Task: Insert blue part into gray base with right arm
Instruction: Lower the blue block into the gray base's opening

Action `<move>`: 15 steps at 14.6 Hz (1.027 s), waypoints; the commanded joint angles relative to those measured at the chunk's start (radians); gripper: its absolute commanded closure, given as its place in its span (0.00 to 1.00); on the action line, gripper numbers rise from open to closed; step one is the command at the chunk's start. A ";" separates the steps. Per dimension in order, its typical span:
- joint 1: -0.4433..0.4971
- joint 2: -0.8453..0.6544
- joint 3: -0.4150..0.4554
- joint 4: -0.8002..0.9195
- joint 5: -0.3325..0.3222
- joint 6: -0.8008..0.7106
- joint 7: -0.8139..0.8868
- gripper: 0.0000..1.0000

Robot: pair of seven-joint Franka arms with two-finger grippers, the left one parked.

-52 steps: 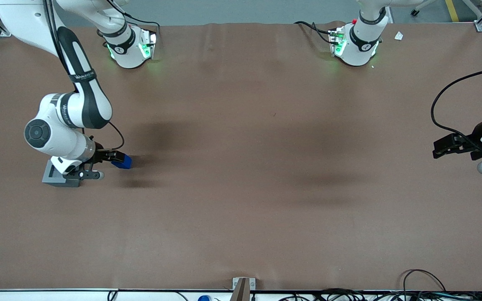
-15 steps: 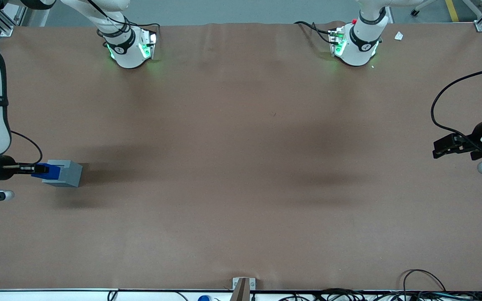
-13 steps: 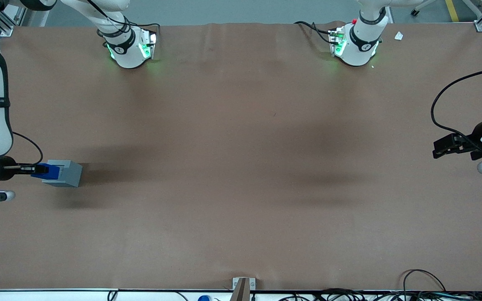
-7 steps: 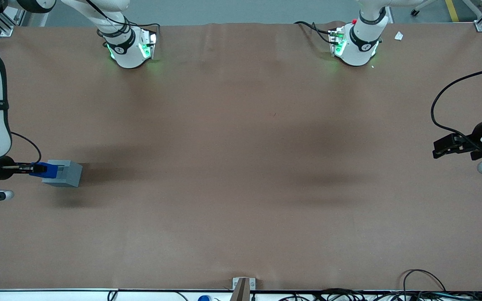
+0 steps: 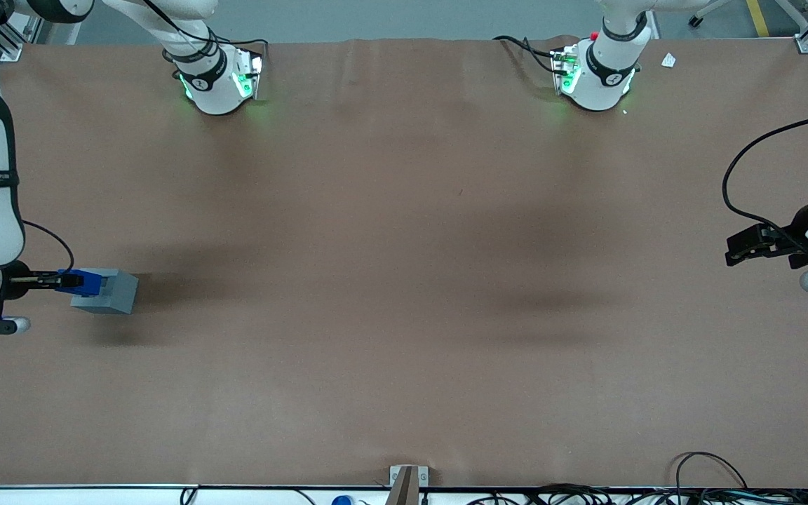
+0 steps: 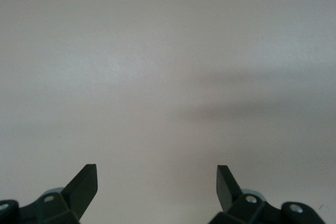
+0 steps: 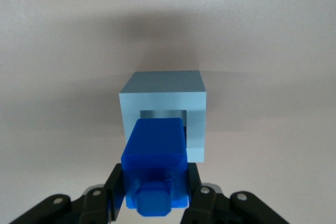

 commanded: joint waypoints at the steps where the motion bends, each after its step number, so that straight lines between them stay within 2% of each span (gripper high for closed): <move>1: -0.012 -0.009 0.013 -0.019 -0.009 0.005 0.003 0.95; 15: -0.010 0.019 0.013 -0.019 -0.009 0.039 0.003 0.95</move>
